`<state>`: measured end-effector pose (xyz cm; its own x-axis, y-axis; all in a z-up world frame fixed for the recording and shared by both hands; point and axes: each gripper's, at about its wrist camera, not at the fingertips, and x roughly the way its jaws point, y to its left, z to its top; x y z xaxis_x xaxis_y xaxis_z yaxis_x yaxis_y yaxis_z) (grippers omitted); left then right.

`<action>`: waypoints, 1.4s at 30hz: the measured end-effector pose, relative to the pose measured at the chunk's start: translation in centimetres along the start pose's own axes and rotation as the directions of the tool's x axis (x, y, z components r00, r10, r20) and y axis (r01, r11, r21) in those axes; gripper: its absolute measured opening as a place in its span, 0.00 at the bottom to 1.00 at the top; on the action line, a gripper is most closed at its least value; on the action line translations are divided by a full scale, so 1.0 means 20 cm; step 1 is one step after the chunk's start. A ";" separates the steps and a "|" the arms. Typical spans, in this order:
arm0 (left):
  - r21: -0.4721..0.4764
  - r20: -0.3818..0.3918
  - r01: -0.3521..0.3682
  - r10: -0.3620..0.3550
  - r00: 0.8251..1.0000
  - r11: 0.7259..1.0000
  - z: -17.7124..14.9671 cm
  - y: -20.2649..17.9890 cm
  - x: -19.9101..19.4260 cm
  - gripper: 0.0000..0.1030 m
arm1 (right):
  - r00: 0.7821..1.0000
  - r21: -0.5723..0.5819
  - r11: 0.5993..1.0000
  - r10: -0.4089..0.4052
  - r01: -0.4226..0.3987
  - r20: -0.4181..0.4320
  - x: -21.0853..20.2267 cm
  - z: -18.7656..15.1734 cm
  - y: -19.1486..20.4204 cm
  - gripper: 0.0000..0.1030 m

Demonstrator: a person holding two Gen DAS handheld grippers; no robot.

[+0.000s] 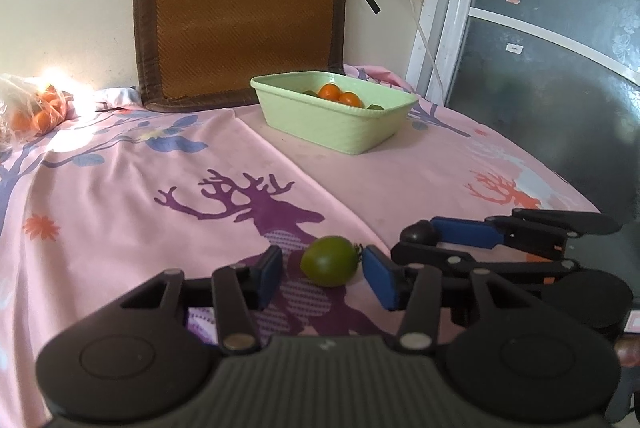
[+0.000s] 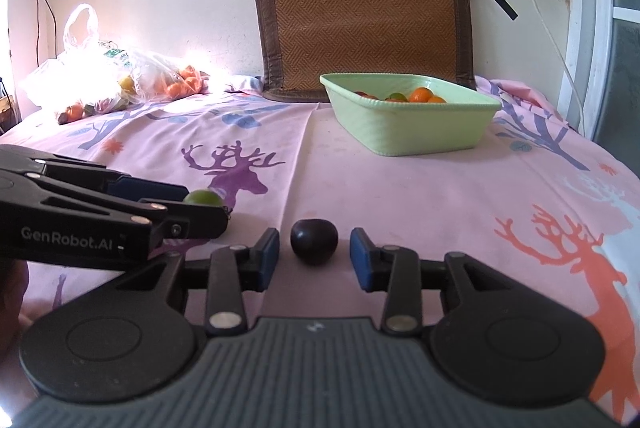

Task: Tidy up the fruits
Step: 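Carry both tomatoes over the basket and open both tools to release them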

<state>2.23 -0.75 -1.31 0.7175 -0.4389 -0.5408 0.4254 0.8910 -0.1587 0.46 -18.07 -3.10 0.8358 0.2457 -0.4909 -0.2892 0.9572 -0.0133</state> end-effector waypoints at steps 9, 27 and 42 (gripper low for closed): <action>0.047 -0.017 0.010 -0.009 1.000 0.999 -0.01 -0.04 0.01 0.37 | 1.000 -0.003 1.000 -0.002 0.002 0.022 -0.02 0.00 0.00 0.26; 0.017 -0.016 0.039 -0.038 0.999 0.999 0.08 -0.03 0.05 0.32 | 0.999 0.063 0.998 -0.031 0.029 0.036 -0.02 0.01 -0.11 0.26; -0.001 0.053 0.060 -0.060 0.997 0.998 0.76 0.01 0.52 0.32 | 0.982 0.116 0.992 -0.075 0.055 0.171 0.23 0.41 -0.44 0.26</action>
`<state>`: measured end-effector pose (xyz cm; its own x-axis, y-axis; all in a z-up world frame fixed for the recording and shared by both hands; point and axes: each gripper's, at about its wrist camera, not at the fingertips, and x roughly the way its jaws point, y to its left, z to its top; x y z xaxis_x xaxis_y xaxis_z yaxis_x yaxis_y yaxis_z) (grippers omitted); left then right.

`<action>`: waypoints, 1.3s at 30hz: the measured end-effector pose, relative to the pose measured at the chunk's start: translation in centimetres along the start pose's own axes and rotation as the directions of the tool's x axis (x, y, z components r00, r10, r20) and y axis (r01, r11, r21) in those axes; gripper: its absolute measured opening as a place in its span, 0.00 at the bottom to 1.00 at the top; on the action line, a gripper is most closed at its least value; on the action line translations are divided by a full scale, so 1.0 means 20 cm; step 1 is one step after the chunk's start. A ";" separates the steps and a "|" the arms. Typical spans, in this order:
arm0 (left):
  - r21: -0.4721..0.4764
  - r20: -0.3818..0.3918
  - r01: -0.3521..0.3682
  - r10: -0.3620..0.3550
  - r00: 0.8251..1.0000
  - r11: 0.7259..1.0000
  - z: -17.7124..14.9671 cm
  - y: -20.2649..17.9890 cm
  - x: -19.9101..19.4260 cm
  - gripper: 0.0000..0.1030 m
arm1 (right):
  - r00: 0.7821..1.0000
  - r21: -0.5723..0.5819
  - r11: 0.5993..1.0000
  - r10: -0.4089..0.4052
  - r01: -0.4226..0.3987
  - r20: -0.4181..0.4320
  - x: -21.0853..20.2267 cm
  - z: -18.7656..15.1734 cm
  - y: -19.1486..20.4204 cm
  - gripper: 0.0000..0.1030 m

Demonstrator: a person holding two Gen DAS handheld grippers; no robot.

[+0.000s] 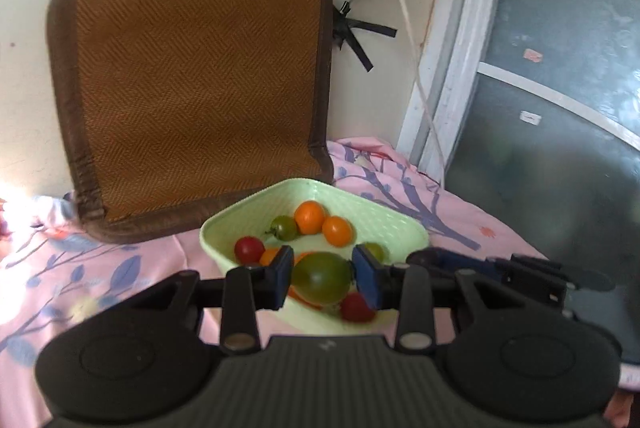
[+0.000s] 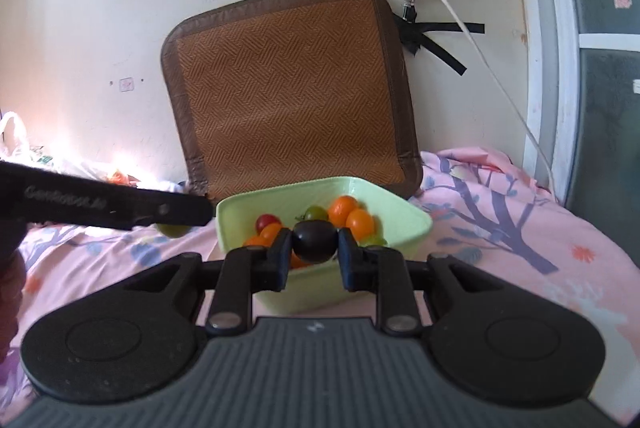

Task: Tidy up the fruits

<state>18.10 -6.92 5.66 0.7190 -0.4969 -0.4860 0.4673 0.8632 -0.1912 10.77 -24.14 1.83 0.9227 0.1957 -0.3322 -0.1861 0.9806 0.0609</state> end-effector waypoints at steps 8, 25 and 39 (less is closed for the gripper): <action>-0.067 -0.091 -0.022 0.016 0.996 0.997 0.05 0.09 0.33 0.35 | 0.999 -0.049 0.999 -0.020 0.017 -0.043 0.23 -0.02 0.00 0.29; -0.051 -0.048 -0.162 0.160 0.986 0.985 -0.09 0.01 -0.10 0.49 | 1.000 0.120 0.992 -0.031 0.031 -0.003 -0.02 -0.07 -0.04 0.31; 0.030 -0.040 -0.280 0.281 0.959 0.960 -0.42 -0.20 -0.44 0.83 | 0.997 0.344 0.939 0.009 0.019 -0.080 -0.39 -0.26 -0.01 0.31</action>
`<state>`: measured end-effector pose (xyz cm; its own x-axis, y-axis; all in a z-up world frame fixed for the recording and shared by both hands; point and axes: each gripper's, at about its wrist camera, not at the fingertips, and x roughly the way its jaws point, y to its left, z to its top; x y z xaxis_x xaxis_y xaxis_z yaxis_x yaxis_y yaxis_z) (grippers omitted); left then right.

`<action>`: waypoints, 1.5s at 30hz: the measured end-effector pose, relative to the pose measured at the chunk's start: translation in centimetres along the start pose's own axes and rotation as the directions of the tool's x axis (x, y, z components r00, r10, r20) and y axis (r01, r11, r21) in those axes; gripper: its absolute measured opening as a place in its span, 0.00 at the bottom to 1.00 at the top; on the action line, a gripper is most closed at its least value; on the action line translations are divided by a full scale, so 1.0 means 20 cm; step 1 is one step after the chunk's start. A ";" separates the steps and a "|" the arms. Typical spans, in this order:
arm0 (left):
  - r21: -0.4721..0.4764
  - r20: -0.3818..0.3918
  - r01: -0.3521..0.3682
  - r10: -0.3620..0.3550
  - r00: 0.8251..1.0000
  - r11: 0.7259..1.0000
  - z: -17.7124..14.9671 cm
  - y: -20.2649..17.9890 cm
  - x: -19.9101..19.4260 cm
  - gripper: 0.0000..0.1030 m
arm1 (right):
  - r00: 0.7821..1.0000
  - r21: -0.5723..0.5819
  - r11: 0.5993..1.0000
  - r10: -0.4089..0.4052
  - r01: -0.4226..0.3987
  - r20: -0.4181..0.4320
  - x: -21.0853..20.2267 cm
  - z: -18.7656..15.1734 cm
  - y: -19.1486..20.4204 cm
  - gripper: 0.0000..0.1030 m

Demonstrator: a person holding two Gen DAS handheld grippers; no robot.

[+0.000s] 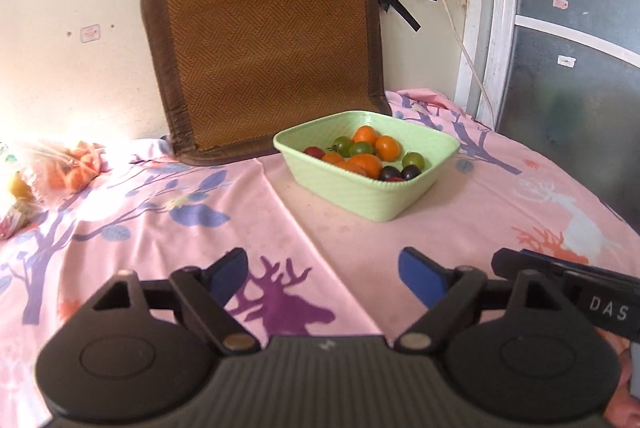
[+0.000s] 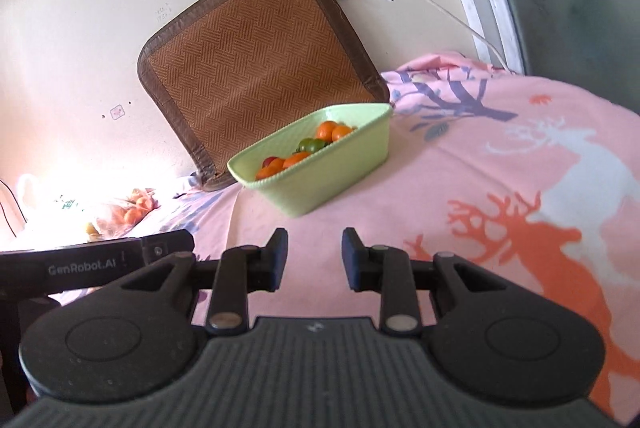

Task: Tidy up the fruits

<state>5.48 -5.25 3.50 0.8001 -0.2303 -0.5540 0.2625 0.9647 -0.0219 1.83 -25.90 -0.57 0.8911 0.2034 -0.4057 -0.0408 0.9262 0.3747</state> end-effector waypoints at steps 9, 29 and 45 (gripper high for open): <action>-0.037 0.013 -0.040 0.041 0.999 0.999 -0.09 0.06 -0.10 0.98 | 0.999 0.002 0.999 0.035 -0.035 -0.039 -0.07 -0.09 0.08 0.32; -0.014 -0.007 -0.119 0.119 0.993 0.993 -0.15 0.06 -0.11 1.00 | 0.996 -0.031 0.998 0.052 -0.054 -0.074 -0.09 -0.14 0.16 0.47; 0.046 0.075 -0.170 0.166 0.983 0.984 -0.15 0.01 -0.16 1.00 | 0.995 -0.015 0.999 0.049 -0.051 -0.092 -0.06 -0.16 0.15 0.47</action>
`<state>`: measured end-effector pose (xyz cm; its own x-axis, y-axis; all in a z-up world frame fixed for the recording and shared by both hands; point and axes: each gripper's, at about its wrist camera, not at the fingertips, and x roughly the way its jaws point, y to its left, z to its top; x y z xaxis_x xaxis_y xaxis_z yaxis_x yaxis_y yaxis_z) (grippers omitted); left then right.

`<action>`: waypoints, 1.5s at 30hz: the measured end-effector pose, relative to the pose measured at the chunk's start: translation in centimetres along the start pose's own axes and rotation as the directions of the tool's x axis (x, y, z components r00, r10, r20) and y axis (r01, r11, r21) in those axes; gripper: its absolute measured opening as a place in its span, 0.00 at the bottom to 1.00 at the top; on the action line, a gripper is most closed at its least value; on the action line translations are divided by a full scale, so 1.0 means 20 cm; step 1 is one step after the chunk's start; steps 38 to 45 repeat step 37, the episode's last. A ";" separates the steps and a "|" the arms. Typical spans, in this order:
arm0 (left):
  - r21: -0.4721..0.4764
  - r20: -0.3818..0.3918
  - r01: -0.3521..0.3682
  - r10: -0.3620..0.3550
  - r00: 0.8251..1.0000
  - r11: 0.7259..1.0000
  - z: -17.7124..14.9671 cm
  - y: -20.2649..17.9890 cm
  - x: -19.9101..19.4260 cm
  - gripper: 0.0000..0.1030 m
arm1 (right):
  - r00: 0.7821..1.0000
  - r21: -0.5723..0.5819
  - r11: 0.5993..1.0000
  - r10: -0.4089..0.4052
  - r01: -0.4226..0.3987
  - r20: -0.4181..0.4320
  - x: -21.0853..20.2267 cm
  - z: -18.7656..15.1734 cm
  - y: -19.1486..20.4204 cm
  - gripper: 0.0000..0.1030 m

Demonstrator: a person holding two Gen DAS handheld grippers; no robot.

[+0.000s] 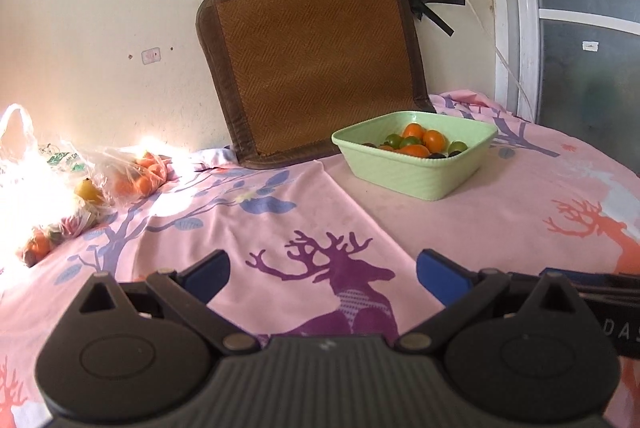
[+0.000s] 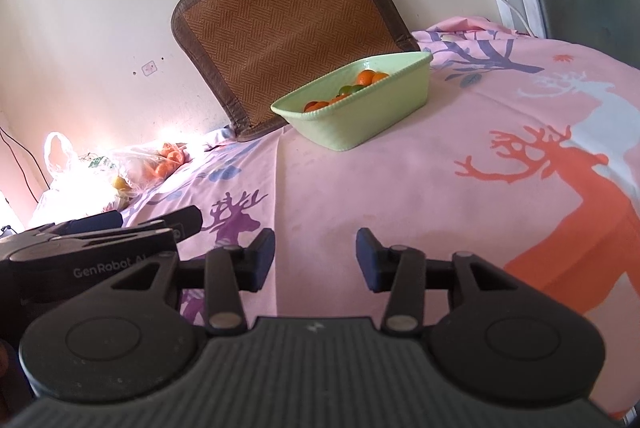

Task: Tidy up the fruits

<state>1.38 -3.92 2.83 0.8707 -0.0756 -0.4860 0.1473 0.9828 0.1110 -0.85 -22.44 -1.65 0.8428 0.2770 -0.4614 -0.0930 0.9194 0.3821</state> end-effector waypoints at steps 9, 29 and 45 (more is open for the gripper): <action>-0.023 -0.024 0.018 -0.019 1.000 1.000 0.00 0.00 -0.01 1.00 | 1.000 0.005 1.000 -0.001 0.001 -0.002 0.00 0.00 -0.01 0.47; 0.000 -0.041 -0.006 0.006 0.999 1.000 -0.01 0.00 -0.01 1.00 | 1.000 0.020 1.000 -0.009 0.009 -0.001 0.00 -0.01 -0.02 0.48; -0.004 -0.060 0.015 -0.015 0.998 1.000 -0.02 0.00 0.01 1.00 | 1.000 0.025 1.000 -0.014 0.014 -0.002 0.00 -0.02 -0.03 0.48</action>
